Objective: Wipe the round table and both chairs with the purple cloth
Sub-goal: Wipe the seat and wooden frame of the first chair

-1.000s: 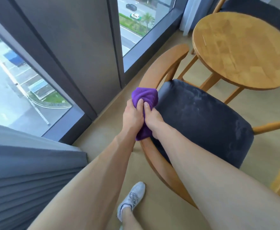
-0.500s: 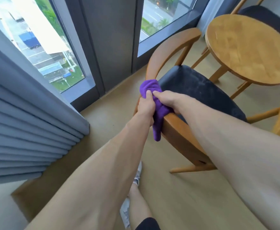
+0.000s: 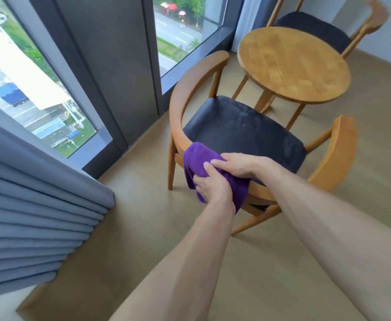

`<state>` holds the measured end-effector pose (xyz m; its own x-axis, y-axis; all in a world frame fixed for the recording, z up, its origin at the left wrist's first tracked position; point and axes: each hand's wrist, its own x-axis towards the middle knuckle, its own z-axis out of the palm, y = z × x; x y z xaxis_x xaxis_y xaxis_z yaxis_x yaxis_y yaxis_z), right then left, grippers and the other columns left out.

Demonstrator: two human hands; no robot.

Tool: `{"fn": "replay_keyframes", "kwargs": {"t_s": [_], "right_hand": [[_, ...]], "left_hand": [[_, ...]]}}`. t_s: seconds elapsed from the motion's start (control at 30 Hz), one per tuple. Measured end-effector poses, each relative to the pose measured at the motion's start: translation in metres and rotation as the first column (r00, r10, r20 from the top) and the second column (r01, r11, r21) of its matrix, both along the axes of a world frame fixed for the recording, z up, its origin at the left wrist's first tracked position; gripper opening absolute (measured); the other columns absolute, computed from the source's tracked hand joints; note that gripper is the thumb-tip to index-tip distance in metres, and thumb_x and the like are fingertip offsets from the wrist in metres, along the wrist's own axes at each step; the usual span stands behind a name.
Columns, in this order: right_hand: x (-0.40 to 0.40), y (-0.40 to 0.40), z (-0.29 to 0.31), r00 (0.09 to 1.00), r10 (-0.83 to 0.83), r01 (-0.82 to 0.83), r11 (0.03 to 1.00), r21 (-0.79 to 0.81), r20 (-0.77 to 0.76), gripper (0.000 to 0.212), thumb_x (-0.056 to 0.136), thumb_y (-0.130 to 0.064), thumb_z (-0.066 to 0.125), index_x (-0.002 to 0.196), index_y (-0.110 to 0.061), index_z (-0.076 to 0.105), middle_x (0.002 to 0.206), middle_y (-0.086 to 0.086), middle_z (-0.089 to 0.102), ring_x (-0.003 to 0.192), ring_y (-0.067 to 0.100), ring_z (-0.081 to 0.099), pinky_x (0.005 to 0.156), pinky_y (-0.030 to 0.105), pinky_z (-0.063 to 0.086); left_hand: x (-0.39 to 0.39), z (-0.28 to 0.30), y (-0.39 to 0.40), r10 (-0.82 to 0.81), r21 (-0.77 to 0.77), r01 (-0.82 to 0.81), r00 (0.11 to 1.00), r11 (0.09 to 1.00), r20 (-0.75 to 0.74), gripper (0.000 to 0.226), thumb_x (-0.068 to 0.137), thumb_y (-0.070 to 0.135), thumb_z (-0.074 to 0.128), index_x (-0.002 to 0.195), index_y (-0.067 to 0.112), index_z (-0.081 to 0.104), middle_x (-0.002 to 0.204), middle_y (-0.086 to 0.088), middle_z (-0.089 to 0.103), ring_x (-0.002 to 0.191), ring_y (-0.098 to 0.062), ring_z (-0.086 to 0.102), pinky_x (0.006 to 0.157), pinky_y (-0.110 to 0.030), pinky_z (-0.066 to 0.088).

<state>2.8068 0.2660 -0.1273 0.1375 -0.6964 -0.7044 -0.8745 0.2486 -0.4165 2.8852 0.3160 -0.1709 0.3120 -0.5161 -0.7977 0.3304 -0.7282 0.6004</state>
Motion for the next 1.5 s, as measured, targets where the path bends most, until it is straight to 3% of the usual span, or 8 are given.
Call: {"fn": "replay_keyframes", "kwargs": {"t_s": [0.23,0.4,0.57,0.8,0.93,1.03,1.2,1.5], "right_hand": [[-0.055,0.052,0.0,0.999,-0.046,0.046,0.995,-0.085,0.001,0.034,0.095,-0.053,0.051,0.107,-0.023,0.061,0.11,0.0,0.066,0.1,0.02,0.062,0.087,0.037,0.049],[-0.062,0.107,-0.019,0.978,-0.197,0.158,0.91,-0.382,-0.063,0.051,0.093,-0.038,0.06,0.14,-0.024,0.048,0.135,0.002,0.057,0.124,0.023,0.052,0.105,0.041,0.042],[-0.048,0.117,-0.031,0.967,-0.254,0.209,0.818,-0.536,-0.011,0.043,0.095,-0.025,0.059,0.137,-0.019,0.05,0.136,0.004,0.056,0.126,0.024,0.049,0.108,0.041,0.038],[-0.071,0.086,-0.017,0.88,-0.46,0.469,0.796,-0.383,0.122,0.047,0.099,-0.023,0.055,0.144,-0.019,0.044,0.139,-0.002,0.056,0.129,0.018,0.05,0.109,0.037,0.039],[-0.028,0.108,-0.043,0.387,-0.852,0.666,-0.006,-0.746,0.353,0.034,0.091,-0.006,0.056,0.125,-0.01,0.058,0.127,0.007,0.058,0.122,0.022,0.05,0.105,0.034,0.039],[0.021,0.126,-0.07,-0.256,-0.833,0.811,-0.462,-0.359,0.491,0.024,0.097,-0.016,0.05,0.12,-0.01,0.056,0.127,0.014,0.058,0.115,0.028,0.05,0.097,0.034,0.038],[0.045,0.095,-0.08,-0.701,-0.603,0.713,-0.59,0.377,0.381,0.025,0.104,-0.033,0.038,0.098,-0.022,0.059,0.109,0.003,0.065,0.104,0.025,0.059,0.101,0.042,0.047],[0.028,0.065,-0.072,-0.838,-0.346,0.532,-0.69,0.49,0.422,0.031,0.103,-0.046,0.034,0.122,-0.027,0.05,0.119,0.006,0.063,0.107,0.03,0.063,0.1,0.052,0.049]], "left_hand": [[-0.042,-0.007,0.06,0.009,-0.006,-0.011,0.97,1.0,-0.242,0.065,0.093,0.059,0.052,0.145,0.023,0.039,0.141,-0.005,0.053,0.126,-0.031,0.054,0.109,-0.05,0.043],[-0.014,0.003,0.081,-0.482,-0.073,0.478,0.873,0.875,-0.067,0.033,0.095,0.019,0.055,0.123,0.001,0.058,0.115,-0.013,0.066,0.099,-0.032,0.064,0.089,-0.036,0.052],[0.008,0.034,0.053,-0.363,-0.181,0.946,0.274,0.27,0.891,0.01,0.092,0.013,0.049,0.095,0.007,0.056,0.106,-0.01,0.059,0.102,-0.029,0.051,0.095,-0.043,0.04],[0.005,0.011,-0.035,-0.214,0.29,0.905,-0.365,-0.312,0.906,0.03,0.105,0.034,0.036,0.093,0.014,0.056,0.101,-0.007,0.064,0.098,-0.032,0.062,0.08,-0.039,0.043],[-0.005,0.002,-0.06,-0.238,0.263,0.88,-0.375,-0.396,0.896,0.027,0.103,0.033,0.04,0.081,0.02,0.046,0.095,-0.007,0.063,0.095,-0.033,0.061,0.068,-0.034,0.036],[-0.015,-0.001,-0.081,-0.266,0.288,0.856,-0.424,-0.428,0.865,0.028,0.103,0.028,0.042,0.076,0.017,0.041,0.096,-0.013,0.065,0.095,-0.039,0.061,0.07,-0.036,0.04],[-0.014,-0.005,-0.124,-0.182,0.547,0.702,-0.675,-0.457,0.714,0.034,0.104,0.026,0.038,0.112,0.005,0.063,0.124,-0.016,0.062,0.116,-0.035,0.059,0.097,-0.038,0.044],[-0.075,-0.004,-0.061,-0.301,0.426,0.484,-0.852,-0.765,0.428,0.063,0.103,0.056,0.016,0.123,0.012,0.057,0.108,-0.009,0.058,0.098,-0.027,0.053,0.083,-0.038,0.035]]}}
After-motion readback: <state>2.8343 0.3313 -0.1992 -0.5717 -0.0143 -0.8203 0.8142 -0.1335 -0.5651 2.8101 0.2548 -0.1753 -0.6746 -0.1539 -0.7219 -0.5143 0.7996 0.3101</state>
